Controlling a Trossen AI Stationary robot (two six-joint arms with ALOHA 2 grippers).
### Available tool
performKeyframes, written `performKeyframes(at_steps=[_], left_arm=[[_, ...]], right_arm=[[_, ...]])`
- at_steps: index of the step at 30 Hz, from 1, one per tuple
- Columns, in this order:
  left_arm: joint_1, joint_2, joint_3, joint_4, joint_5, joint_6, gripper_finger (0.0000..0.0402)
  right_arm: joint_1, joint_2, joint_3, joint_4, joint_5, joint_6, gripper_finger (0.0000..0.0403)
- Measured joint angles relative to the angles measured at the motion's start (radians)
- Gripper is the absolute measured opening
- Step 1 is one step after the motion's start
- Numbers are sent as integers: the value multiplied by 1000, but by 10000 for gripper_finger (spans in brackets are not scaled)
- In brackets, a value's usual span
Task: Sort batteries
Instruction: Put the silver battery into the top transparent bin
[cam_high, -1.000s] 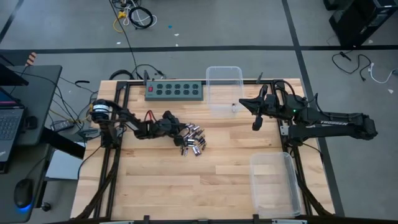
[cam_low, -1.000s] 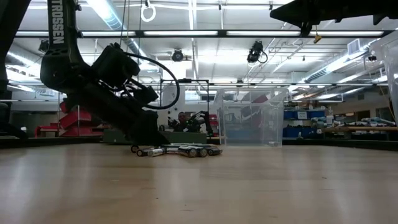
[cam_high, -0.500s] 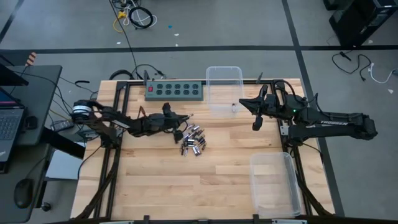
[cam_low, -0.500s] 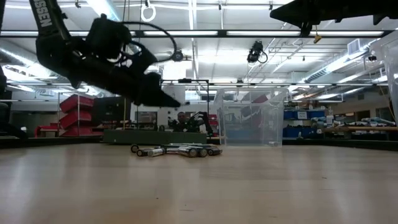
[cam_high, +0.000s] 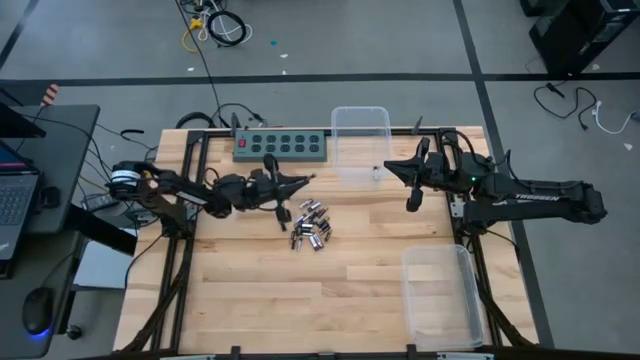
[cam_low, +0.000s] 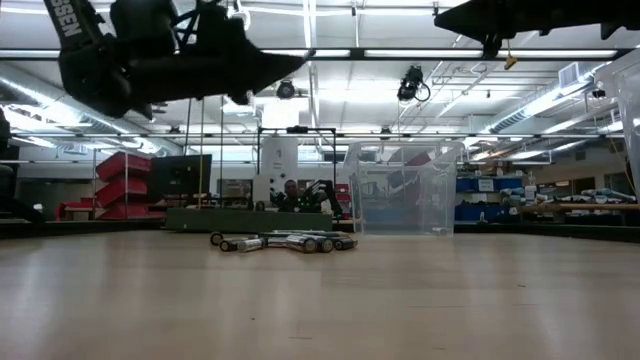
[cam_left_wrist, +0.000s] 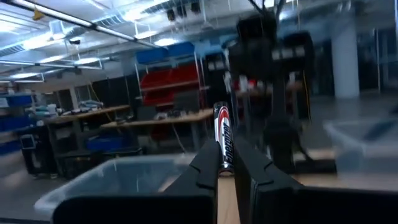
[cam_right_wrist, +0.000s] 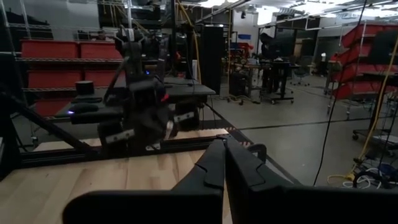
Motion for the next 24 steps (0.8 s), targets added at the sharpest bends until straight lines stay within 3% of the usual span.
performKeyframes(at_steps=[4, 10, 13, 16, 24], left_arm=[[7, 0, 131, -220, 62, -16, 15], [31, 6, 442, -891, 15, 121, 14], [71, 34, 573, -1115, 17, 130, 14], [112, 77, 659, -1191, 49, 130, 14], [174, 229, 788, -1199, 79, 109, 14]], right_arm=[[0, 0, 0, -3, 0, 0, 3], [0, 0, 0, -21, 0, 0, 3], [0, 0, 0, -41, 0, 0, 3], [0, 0, 0, -58, 0, 10, 3], [5, 0, 0, -74, 0, 18, 3]])
